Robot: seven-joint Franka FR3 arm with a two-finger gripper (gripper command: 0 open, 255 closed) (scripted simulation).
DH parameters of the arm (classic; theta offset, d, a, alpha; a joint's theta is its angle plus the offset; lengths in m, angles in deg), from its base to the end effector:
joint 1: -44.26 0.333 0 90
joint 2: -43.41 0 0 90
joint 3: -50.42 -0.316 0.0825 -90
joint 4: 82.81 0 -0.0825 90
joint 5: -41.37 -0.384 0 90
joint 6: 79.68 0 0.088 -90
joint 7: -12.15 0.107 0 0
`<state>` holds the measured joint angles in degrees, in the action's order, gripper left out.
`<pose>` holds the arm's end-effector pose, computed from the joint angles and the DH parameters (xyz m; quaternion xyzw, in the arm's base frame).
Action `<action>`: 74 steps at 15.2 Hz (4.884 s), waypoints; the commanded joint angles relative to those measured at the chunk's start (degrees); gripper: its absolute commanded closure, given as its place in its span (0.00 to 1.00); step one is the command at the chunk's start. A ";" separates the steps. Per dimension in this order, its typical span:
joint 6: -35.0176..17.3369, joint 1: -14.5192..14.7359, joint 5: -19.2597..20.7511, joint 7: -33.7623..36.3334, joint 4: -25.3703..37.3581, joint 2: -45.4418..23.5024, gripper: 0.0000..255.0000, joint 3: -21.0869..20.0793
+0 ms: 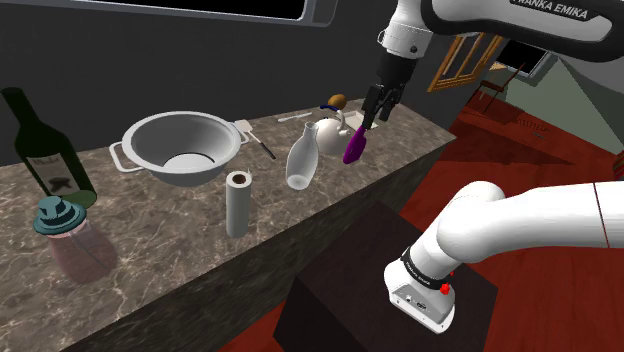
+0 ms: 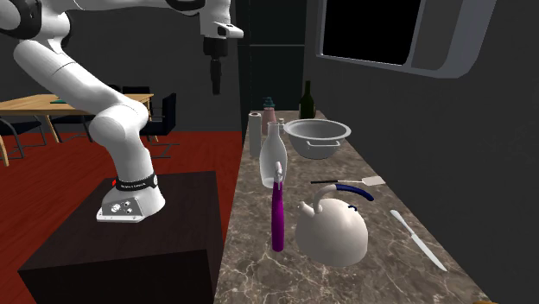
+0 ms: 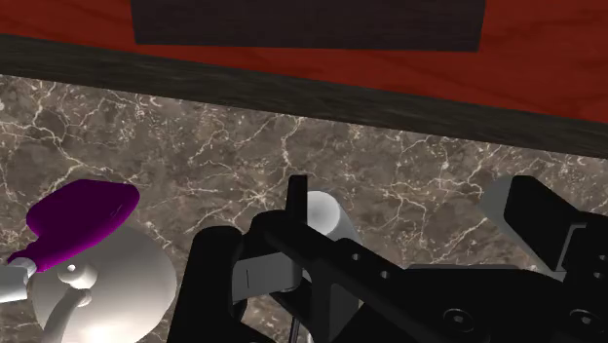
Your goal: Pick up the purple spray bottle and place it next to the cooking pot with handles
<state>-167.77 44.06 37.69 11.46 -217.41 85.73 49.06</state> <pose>0.3150 0.0154 0.5762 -0.9990 -0.0126 0.0366 0.0241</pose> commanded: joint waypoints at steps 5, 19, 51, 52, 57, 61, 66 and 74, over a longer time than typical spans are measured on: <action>-3.06 0.53 3.54 -13.10 -6.22 5.73 0.00 7.56; -16.36 6.41 15.25 -60.80 -9.01 2.48 0.00 41.46; -21.43 78.15 17.64 -111.74 27.12 2.34 0.00 113.88; -21.44 78.15 17.62 -111.75 27.12 2.32 0.00 113.90; -21.35 78.20 17.63 -111.78 27.26 2.36 1.00 113.94; -21.34 78.18 17.63 -111.78 27.25 2.35 1.00 113.93; -20.41 77.61 17.00 -111.67 27.48 1.60 1.00 113.01; -16.11 75.69 14.61 -111.26 29.48 -1.04 1.00 109.67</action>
<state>-184.52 120.01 52.60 -99.81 -188.29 85.00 159.13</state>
